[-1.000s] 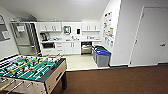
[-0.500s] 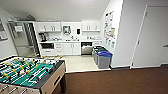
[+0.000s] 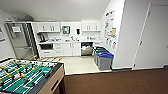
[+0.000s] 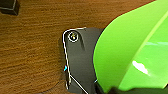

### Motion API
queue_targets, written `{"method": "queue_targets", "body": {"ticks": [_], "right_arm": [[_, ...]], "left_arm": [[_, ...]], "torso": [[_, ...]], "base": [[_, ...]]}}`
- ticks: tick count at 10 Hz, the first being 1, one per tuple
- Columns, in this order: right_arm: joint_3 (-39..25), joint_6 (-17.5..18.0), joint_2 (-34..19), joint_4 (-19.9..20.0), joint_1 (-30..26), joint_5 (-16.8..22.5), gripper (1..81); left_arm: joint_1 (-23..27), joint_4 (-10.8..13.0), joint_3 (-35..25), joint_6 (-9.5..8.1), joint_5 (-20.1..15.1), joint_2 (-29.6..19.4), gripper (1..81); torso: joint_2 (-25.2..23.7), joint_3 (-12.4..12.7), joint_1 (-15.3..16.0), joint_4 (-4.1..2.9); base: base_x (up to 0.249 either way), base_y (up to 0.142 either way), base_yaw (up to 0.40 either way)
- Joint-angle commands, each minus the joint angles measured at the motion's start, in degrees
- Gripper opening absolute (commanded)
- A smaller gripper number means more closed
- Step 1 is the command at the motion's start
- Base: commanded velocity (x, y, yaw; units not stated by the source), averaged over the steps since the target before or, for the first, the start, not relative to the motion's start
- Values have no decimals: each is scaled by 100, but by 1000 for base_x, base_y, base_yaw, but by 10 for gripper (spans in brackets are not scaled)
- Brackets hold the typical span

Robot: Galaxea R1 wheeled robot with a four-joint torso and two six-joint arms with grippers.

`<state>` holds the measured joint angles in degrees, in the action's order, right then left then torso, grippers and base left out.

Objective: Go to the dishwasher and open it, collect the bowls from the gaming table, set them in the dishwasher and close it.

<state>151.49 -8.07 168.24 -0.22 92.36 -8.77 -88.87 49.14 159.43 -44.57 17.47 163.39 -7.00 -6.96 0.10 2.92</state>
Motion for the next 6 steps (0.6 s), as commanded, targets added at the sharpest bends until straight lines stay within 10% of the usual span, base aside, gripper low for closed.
{"method": "queue_targets", "body": {"ticks": [1,6], "right_arm": [[10,-2,-86,-57,-195,288,10],[11,-2,-60,-57,-195,288,10]], "left_arm": [[242,34,36,45,-130,-78,10],[242,-1,36,45,-130,-25,10]], "torso": [[0,0,0,0],[0,0,-2,0]], "base": [[206,0,0],[206,0,0]]}}
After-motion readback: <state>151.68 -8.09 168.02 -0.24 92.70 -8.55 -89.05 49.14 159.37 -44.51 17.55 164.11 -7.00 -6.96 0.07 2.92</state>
